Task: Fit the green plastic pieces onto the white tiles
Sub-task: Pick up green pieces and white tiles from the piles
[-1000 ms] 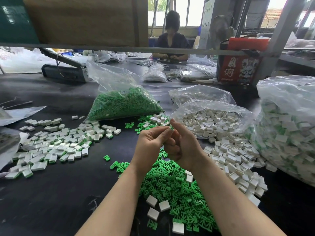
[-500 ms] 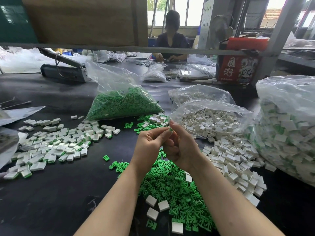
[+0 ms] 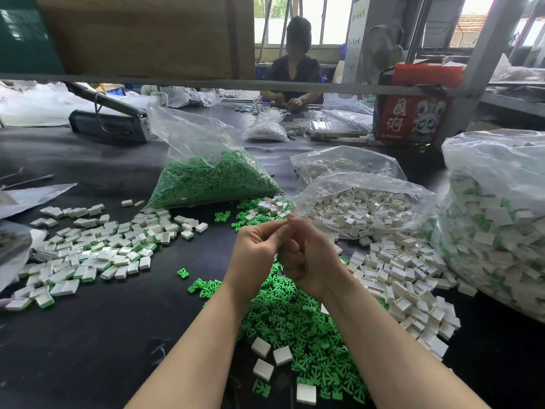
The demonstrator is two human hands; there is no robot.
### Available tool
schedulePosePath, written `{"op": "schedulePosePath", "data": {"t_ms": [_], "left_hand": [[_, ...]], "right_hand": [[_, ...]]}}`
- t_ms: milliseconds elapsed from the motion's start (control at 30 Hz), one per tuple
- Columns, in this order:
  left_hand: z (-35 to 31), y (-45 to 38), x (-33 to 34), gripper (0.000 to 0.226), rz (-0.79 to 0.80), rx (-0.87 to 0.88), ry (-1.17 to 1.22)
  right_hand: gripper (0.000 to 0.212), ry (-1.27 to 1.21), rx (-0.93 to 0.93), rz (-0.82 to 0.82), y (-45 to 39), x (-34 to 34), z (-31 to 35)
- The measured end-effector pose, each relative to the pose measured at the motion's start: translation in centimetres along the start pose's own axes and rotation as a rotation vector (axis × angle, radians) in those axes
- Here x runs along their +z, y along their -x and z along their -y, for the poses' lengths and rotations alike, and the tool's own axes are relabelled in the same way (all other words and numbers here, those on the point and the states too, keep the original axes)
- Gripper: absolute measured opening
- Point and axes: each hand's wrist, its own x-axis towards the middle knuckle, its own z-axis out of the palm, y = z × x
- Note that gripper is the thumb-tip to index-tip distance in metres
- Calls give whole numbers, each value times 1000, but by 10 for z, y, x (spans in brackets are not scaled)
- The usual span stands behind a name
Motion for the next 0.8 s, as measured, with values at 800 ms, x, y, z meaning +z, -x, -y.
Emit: {"op": "schedulePosePath", "data": {"t_ms": [800], "left_hand": [[4,-3,-6,18,26,33,-7]], "right_hand": [[49,203,-7,-20,3,-2,14]]}}
